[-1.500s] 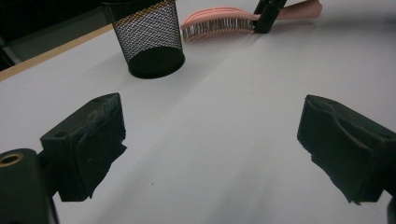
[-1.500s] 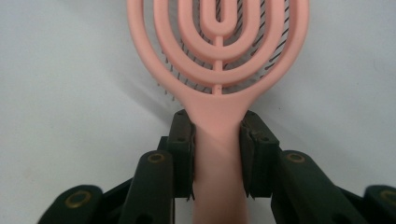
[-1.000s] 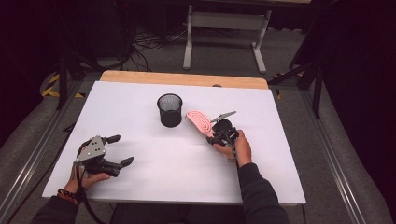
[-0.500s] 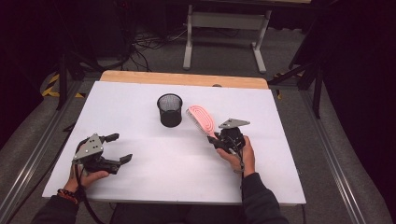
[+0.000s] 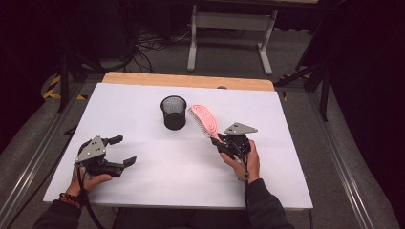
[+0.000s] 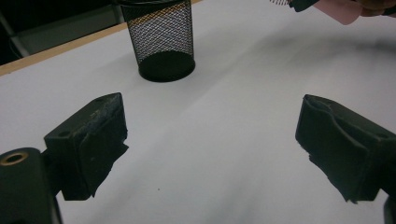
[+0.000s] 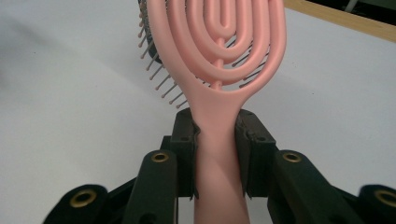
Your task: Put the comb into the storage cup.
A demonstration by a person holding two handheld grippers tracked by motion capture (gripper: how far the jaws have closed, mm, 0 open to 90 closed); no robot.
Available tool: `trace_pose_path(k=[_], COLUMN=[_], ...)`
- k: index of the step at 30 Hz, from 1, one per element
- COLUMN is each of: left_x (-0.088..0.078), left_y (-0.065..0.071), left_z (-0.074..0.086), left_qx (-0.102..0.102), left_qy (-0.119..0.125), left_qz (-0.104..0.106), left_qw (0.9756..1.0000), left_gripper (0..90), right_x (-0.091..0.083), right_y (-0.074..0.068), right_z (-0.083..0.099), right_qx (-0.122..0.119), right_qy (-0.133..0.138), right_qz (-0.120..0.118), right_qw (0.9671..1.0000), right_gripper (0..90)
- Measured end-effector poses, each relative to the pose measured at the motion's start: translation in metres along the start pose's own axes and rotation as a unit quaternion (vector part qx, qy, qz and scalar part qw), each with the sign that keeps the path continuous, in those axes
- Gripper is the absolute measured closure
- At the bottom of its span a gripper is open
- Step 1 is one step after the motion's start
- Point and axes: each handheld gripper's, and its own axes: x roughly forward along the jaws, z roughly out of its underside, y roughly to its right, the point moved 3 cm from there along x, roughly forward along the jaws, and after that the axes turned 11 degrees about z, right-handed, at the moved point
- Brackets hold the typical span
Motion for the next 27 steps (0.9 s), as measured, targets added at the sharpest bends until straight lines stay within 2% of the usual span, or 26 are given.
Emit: trace_pose_path(k=[5,7,10,13,17,20,21,23,24,26,27], left_x=[0.004,0.005,0.011,0.019,0.039,0.057,0.057,0.070,0.075,0.086,0.091], left_y=[0.001,0.001,0.003,0.008,0.014,0.020,0.020,0.026,0.028,0.030,0.030], left_z=[-0.006,-0.013,-0.022,-0.032,-0.045,-0.056,-0.056,-0.065,-0.068,-0.074,-0.075], left_qx=[-0.002,-0.005,-0.011,-0.005,0.003,0.001,0.001,0.009,0.009,-0.007,-0.011], left_qy=[0.001,0.014,0.026,0.030,0.031,0.040,0.040,0.039,0.040,0.040,0.034], left_qz=[0.009,0.016,0.022,0.036,0.053,0.075,0.075,0.090,0.093,0.105,0.105], left_qw=[1.0000,0.9998,0.9993,0.9989,0.9981,0.9964,0.9964,0.9952,0.9948,0.9936,0.9938], left_gripper=[9.8,10.2,10.5,10.4,10.4,10.6,10.6,10.6,10.6,11.0,11.3], right_x=[-0.002,-0.004,-0.007,-0.010,-0.012,-0.010,-0.011,-0.013,-0.013,-0.011,-0.009], right_y=[0.001,0.001,0.001,0.000,-0.002,-0.002,-0.003,-0.003,-0.004,-0.006,-0.008], right_z=[-0.001,-0.001,-0.002,-0.004,-0.005,-0.003,-0.004,-0.005,-0.005,-0.003,-0.001], right_qx=[0.012,0.021,0.020,0.018,0.011,0.012,0.012,0.011,0.010,-0.002,-0.002], right_qy=[0.011,0.016,0.028,0.037,0.036,0.034,0.036,0.046,0.045,0.034,0.031], right_qz=[-0.008,-0.017,-0.015,-0.015,-0.015,-0.017,-0.015,-0.021,-0.016,-0.015,-0.019], right_qw=[0.9998,0.9995,0.9993,0.9990,0.9992,0.9992,0.9992,0.9987,0.9988,0.9993,0.9993], right_gripper=[70.9,71.0,71.4,72.5,73.5,74.4,76.0,78.3,78.4,79.0,79.0])
